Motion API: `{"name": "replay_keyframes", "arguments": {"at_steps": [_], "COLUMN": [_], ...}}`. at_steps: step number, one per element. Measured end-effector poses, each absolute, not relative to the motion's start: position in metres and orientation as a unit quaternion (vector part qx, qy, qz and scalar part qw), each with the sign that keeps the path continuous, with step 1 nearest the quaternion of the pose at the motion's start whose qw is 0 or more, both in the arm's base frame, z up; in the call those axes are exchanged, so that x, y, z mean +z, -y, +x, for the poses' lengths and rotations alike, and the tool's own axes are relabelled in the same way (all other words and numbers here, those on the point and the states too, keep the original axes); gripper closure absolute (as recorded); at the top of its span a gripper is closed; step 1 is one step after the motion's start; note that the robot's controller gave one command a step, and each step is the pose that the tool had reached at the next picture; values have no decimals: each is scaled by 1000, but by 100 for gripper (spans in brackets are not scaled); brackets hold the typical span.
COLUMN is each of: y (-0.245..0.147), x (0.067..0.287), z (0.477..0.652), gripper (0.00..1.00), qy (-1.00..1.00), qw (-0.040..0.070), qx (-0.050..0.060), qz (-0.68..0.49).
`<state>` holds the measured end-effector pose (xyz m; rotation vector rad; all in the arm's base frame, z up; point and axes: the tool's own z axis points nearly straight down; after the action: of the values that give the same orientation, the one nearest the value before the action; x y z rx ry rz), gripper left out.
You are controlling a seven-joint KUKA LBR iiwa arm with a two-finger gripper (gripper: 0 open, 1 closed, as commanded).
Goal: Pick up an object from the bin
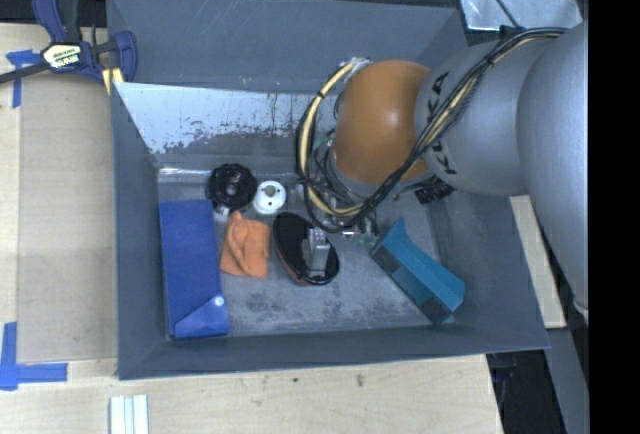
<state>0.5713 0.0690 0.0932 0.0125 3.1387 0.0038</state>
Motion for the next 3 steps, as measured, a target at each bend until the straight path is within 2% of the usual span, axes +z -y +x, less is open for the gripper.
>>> {"name": "replay_keyframes", "arguments": {"at_steps": [1,2,3], "y": [-83,-84,-109], "x": [81,81,76], "z": [604,596,607], "gripper": [0,0,100], "qy": [-1000,-997,-1000], "qw": [-3,9,5], "qx": [0,3,2], "qz": [-30,-76,-13]}}
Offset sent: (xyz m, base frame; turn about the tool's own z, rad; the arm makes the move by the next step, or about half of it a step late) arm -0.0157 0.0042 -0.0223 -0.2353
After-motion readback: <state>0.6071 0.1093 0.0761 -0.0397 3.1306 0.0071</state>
